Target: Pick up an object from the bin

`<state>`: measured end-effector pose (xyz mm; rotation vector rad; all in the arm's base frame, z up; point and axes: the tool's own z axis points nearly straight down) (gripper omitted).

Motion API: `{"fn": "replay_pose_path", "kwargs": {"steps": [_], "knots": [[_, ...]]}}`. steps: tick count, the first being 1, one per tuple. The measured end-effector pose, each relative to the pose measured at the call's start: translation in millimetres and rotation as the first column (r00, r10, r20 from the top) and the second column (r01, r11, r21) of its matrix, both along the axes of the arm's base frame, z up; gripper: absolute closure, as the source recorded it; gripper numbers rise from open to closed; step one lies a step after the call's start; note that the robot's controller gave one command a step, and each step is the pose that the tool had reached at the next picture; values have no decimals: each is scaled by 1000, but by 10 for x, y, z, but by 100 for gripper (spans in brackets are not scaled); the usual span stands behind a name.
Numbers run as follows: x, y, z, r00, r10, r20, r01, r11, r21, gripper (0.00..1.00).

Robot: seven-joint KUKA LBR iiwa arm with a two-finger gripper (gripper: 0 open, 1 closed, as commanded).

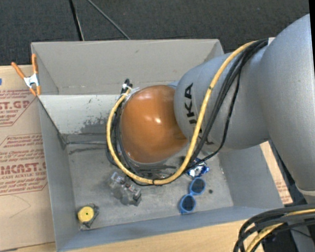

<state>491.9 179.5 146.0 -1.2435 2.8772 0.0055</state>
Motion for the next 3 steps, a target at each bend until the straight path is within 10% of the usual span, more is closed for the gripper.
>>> {"fn": "replay_pose_path", "kwargs": {"steps": [1, 2, 3], "knots": [[272, 68, -540, 1000, -15, -6, 15, 1000, -4, 100], [271, 68, -512, 1000, -15, -4, 15, 1000, -3, 0], [29, 588, -780, 1000, -22, -8, 22, 1000, -2, 0]]}}
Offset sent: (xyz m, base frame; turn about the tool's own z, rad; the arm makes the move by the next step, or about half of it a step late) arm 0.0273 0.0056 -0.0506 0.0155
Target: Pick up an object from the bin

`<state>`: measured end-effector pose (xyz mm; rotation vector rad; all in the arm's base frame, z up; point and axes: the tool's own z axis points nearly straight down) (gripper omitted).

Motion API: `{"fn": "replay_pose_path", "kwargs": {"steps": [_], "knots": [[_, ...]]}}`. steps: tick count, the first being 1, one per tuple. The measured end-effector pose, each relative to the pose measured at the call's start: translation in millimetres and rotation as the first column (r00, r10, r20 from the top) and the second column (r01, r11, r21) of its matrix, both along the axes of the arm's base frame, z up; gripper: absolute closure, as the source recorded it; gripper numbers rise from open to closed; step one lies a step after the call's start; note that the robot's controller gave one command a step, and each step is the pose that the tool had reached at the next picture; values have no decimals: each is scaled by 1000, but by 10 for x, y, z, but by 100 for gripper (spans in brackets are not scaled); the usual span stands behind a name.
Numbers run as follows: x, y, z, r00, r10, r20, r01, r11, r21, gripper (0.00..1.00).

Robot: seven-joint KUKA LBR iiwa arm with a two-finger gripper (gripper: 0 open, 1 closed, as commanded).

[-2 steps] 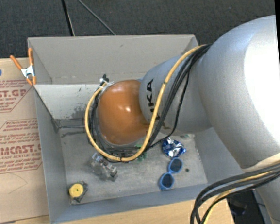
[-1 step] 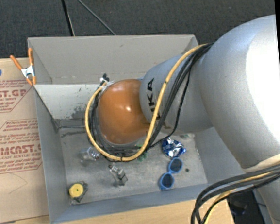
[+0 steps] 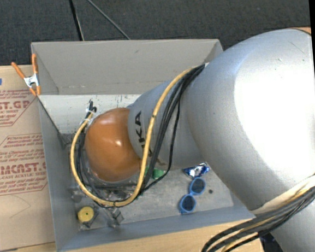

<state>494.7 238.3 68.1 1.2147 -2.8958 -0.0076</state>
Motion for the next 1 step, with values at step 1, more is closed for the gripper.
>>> {"fn": "replay_pose_path", "kwargs": {"steps": [1], "knots": [[-135, 55, 27, 979, 203, 8, -203, 979, -6, 0]]}}
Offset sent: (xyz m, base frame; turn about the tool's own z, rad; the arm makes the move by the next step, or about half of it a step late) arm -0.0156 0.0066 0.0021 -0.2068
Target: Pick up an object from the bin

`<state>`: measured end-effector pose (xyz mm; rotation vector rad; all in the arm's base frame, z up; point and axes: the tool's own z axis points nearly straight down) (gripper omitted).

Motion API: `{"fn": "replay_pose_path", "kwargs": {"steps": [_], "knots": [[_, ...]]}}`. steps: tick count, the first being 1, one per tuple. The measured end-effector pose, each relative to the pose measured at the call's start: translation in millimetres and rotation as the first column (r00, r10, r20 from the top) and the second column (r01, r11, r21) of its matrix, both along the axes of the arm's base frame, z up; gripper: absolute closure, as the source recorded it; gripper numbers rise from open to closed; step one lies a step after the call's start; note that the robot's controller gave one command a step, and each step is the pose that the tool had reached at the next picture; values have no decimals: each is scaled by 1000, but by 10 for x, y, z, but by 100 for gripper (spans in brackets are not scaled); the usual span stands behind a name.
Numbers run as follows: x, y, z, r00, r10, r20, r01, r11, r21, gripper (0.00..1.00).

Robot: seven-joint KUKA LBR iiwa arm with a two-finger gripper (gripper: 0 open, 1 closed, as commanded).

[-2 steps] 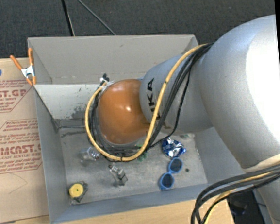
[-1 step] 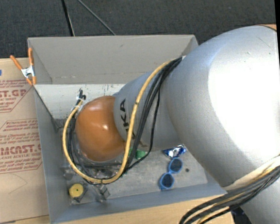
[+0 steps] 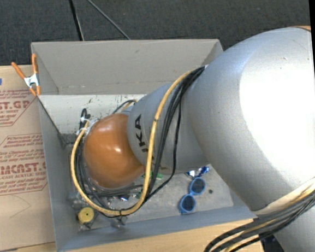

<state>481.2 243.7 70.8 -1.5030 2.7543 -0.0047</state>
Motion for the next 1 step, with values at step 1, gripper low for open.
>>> {"fn": "replay_pose_path", "kwargs": {"steps": [1], "knots": [[-7, 16, 2, 1000, 0, -1, 0, 1000, 3, 100]]}}
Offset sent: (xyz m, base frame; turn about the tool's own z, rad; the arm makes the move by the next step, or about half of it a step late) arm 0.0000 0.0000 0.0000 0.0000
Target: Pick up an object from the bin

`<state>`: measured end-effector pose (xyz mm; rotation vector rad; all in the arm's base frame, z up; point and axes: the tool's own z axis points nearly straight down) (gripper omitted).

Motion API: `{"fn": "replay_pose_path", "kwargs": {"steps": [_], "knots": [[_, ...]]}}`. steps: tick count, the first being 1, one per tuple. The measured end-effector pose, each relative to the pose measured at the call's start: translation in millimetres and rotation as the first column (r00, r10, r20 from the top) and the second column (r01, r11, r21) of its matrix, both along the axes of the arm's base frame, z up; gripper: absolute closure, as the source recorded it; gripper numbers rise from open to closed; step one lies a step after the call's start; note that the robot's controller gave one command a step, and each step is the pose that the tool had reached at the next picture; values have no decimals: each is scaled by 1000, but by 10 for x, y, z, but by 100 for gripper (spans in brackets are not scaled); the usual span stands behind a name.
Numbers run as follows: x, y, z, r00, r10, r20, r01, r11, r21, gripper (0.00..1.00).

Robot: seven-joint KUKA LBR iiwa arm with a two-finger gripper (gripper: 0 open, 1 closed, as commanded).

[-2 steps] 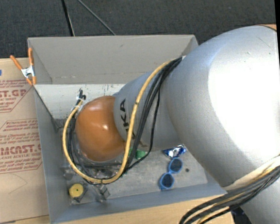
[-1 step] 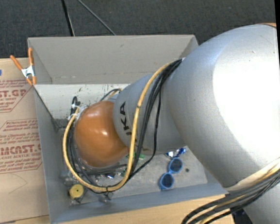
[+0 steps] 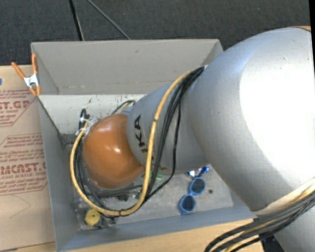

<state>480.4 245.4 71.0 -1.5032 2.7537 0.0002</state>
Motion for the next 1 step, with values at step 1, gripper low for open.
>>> {"fn": "replay_pose_path", "kwargs": {"steps": [1], "knots": [[86, -375, 1639, 995, 103, 6, -103, 995, 1, 100]]}}
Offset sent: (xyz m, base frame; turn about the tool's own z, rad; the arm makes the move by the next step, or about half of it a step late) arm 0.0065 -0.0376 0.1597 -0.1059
